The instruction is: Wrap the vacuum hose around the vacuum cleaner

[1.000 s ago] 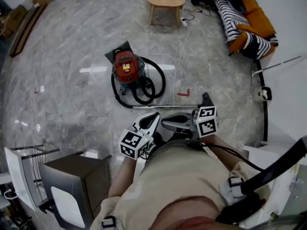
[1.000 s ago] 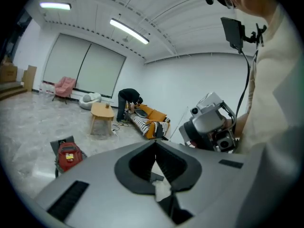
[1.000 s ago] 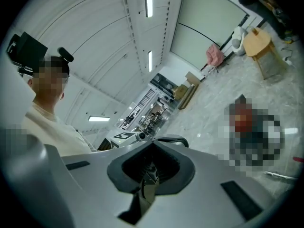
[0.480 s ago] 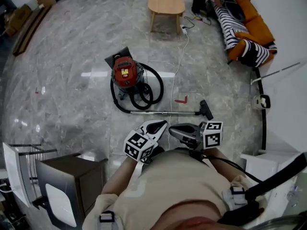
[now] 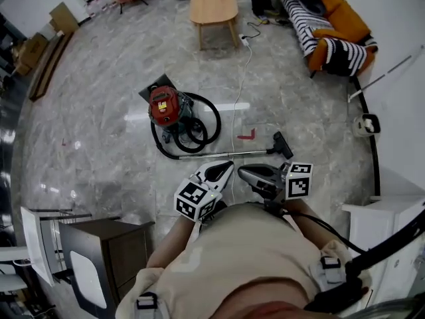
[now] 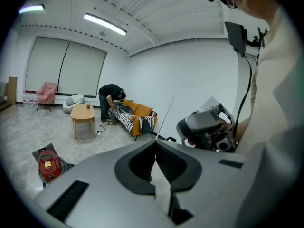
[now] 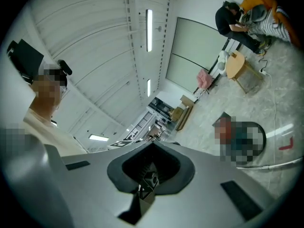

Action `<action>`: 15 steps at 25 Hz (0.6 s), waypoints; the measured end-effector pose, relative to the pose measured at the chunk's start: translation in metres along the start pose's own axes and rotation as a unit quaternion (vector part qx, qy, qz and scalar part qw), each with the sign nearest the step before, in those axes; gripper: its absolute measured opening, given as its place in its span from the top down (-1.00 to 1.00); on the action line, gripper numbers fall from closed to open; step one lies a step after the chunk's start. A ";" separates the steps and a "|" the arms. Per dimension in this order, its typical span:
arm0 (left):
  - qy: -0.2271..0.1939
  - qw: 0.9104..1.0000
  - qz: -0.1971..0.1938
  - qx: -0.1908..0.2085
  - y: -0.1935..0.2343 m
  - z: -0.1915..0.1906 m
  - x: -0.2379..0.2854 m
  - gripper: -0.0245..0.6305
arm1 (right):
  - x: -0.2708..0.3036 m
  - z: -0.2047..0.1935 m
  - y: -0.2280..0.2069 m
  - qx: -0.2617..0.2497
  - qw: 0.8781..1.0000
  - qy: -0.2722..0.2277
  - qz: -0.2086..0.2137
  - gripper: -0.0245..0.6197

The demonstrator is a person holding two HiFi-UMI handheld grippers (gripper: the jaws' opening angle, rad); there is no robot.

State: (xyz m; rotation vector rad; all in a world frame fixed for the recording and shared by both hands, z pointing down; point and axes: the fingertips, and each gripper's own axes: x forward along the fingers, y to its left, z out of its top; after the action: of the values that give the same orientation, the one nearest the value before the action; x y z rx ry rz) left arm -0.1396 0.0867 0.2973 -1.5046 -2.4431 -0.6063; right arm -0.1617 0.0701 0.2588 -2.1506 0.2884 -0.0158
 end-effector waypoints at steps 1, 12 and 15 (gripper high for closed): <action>0.001 1.000 0.000 0.003 -0.013 -0.001 0.004 0.90 | -0.013 -0.003 0.003 -0.001 1.000 -0.001 0.001 0.91; 0.034 0.997 0.065 -0.011 -0.091 -0.033 -0.003 0.90 | -0.056 -0.052 0.024 0.066 0.994 0.056 0.068 0.91; 0.026 0.995 0.086 -0.047 -0.082 -0.047 -0.030 0.90 | -0.047 -0.063 0.030 0.054 0.995 0.055 0.069 0.91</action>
State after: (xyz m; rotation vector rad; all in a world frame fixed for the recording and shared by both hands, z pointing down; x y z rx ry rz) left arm -0.2003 0.0097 0.3088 -1.6920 -2.2451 -0.7247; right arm -0.2211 0.0129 0.2747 -2.0211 0.4897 -0.0684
